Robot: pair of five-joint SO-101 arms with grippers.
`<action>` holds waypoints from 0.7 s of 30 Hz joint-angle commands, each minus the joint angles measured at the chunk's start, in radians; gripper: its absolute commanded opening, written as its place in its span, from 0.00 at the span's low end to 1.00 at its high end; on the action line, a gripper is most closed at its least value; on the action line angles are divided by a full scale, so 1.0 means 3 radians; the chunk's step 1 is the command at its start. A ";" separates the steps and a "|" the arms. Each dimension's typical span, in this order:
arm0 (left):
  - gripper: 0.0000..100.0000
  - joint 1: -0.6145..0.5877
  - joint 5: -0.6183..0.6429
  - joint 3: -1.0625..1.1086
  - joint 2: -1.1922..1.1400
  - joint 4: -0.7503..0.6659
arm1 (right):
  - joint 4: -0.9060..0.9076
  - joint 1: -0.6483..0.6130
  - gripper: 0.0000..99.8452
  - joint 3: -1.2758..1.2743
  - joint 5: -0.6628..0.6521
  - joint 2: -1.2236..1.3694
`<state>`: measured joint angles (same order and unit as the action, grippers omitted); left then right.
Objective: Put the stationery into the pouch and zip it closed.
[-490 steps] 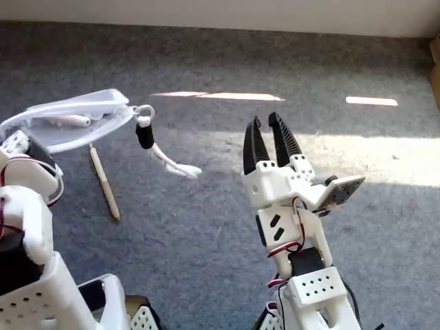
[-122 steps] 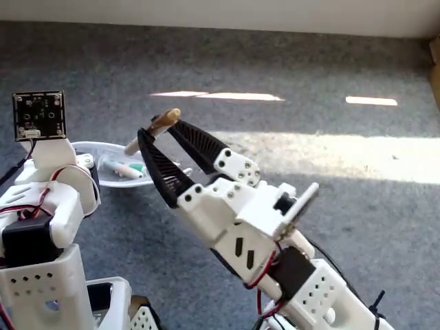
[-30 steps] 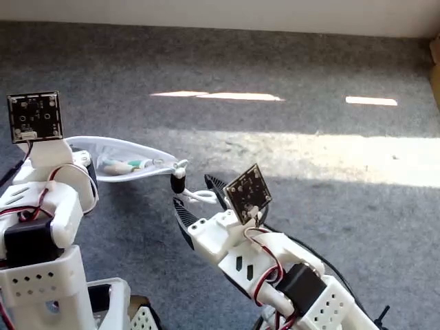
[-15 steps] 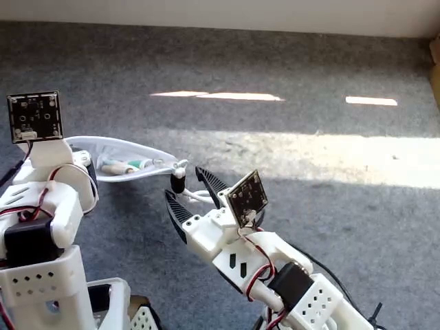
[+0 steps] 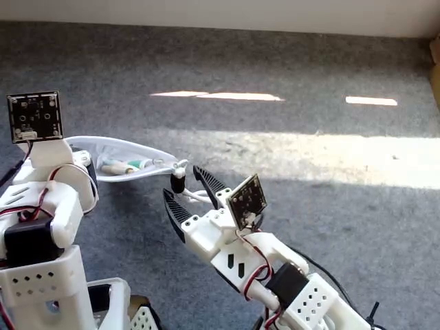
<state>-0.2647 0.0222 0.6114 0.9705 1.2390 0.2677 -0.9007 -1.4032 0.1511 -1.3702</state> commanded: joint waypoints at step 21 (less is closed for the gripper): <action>0.01 -0.0028 -0.0015 0.0038 -0.0038 -0.0061 | -0.0166 0.0084 0.24 0.0187 0.0036 -0.0023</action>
<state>-0.2647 0.0222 0.6114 0.9705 1.2390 0.2355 -0.8807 -1.4032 0.1511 -1.3533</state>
